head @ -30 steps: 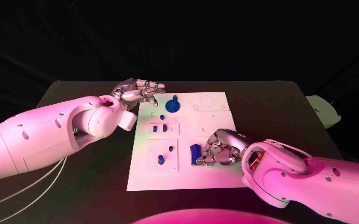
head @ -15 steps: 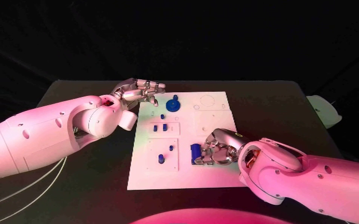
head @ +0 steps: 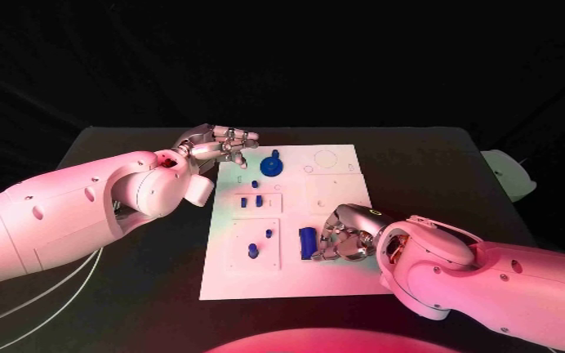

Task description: Assemble the parts on the task board

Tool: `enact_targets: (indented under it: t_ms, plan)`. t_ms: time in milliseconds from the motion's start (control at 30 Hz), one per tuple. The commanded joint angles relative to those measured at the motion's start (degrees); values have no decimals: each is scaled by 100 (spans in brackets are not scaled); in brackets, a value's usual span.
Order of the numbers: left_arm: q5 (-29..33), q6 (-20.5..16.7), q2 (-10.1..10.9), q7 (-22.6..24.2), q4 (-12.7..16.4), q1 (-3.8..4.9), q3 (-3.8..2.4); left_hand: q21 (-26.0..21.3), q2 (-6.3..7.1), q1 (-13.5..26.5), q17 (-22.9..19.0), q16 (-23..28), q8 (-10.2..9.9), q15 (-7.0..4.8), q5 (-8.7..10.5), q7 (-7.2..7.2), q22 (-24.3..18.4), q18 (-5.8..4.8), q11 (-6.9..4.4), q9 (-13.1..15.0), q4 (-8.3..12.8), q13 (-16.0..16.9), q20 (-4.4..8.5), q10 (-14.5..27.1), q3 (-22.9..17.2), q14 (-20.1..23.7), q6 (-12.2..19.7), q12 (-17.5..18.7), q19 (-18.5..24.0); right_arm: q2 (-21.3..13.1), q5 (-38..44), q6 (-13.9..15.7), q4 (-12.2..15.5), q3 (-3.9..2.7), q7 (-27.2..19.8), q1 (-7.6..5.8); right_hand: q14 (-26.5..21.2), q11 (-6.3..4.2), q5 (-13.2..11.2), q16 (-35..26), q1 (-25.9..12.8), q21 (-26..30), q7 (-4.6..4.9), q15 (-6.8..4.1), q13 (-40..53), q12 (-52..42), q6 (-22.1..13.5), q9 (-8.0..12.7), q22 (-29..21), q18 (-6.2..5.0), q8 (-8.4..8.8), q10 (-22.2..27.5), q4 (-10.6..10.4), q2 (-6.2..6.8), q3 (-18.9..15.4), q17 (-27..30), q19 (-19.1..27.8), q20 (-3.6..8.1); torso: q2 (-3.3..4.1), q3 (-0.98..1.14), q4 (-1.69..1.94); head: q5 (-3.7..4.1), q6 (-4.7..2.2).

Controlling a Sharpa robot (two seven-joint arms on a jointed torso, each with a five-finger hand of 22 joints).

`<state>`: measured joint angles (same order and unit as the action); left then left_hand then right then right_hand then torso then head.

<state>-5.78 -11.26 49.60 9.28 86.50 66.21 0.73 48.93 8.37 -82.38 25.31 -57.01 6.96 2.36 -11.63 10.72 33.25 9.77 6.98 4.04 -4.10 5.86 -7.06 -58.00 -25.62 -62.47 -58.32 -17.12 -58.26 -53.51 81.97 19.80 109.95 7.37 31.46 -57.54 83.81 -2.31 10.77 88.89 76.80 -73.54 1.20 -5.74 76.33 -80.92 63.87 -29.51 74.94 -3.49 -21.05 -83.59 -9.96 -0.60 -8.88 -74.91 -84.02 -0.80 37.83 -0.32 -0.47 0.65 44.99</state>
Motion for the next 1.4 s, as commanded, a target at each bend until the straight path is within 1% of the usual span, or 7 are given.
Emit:
enact_targets:
  t_ms: [33, 433, 667, 967, 1100, 1233, 1400]
  plan:
    - [-33, 106, 0, -9, 15, 5, -4, -34, 14, -12, -7, -32, 29, -2, 24, 6, -5, 82, 4, -5, 39, -9, -14, 42, -2, 37, 36, -24, 41, -14, 178, -172, -1, 5, 80, 7, 574, -67, -40, 21, 272, -6, -28, -38, 700, -26, 2, -8, 1092, 61, -36, -271, 19, -228, 10, -1300, -195, 41, 2, 0, -2, -9, -3]
    - [-39, 100, 20, -19, 2, 5, -4, -34, 14, -12, -7, -32, 29, -2, 24, 6, -5, 82, 4, -5, 39, -9, -14, 42, -2, 37, 36, -24, 41, -84, 104, -14, 164, 5, -168, 9, 575, -55, -106, 23, 124, 1, -15, -30, 702, -21, 20, -24, 1097, 61, -45, -274, -59, -129, -15, -1305, -196, 37, 3, 3, 1, -13, -22]
    - [-40, 103, 21, -20, -2, 5, -4, -34, 14, -12, -7, -32, 29, -2, 24, 6, -5, 82, 4, -5, 39, -9, -14, 42, -2, 37, 36, -24, 41, -213, 26, 257, 299, 4, -353, 10, 573, -53, -95, 19, 50, 21, -12, -27, 706, -23, 28, -31, 1096, 58, -48, -277, -115, -112, -8, -1297, -193, 35, -3, -2, -4, -82, -182]
    - [-40, 114, 11, -13, -9, 5, -4, -34, 14, -12, -7, -32, 29, -2, 24, 6, -5, 82, 4, -5, 39, -9, -14, 42, -2, 37, 36, -24, 41, -234, -95, 531, 313, 2, -525, 8, 573, -46, -22, 19, -123, 44, -5, -21, 705, -14, 30, -46, 1097, 54, -50, -277, -261, -81, 7, -1297, -192, 30, 2, 3, 5, -69, -233]
    - [-40, 115, 8, -13, -9, 5, -4, -34, 14, -12, -7, -32, 29, -2, 24, 6, -5, 82, 4, -5, 39, -9, -14, 42, -2, 37, 36, -24, 41, -193, -87, 440, 254, 2, -496, 7, 574, -50, -8, 20, -113, 44, -13, -23, 708, -16, 29, -50, 1098, 54, -51, -278, -271, -98, 37, -1299, -192, 30, 6, -3, 2, -60, -219]
    - [-40, 116, 3, -14, -5, 5, -4, -35, 14, -16, -10, -35, 33, 0, 25, 10, -5, 81, 8, -4, 44, -9, -15, 49, -1, 47, 37, -30, 44, -108, -31, 267, 158, 2, -457, 7, 573, -60, -21, 18, -15, 46, -25, -30, 711, -15, 19, -58, 1101, 54, -50, -279, -227, -109, 107, -1295, -193, 33, 6, -2, 6, -79, -231]
    - [-40, 118, 2, -16, -3, 5, -4, -35, 14, -16, -10, -35, 33, 0, 25, 10, -5, 81, 8, -4, 44, -9, -15, 49, -1, 47, 37, -30, 44, -14, 104, 144, 73, 3, -402, 15, 574, -68, -53, 20, 114, 44, -33, -38, 714, -14, 8, -66, 1104, 55, -46, -280, -157, -129, 193, -1299, -195, 38, 1, 0, 5, -96, -207]
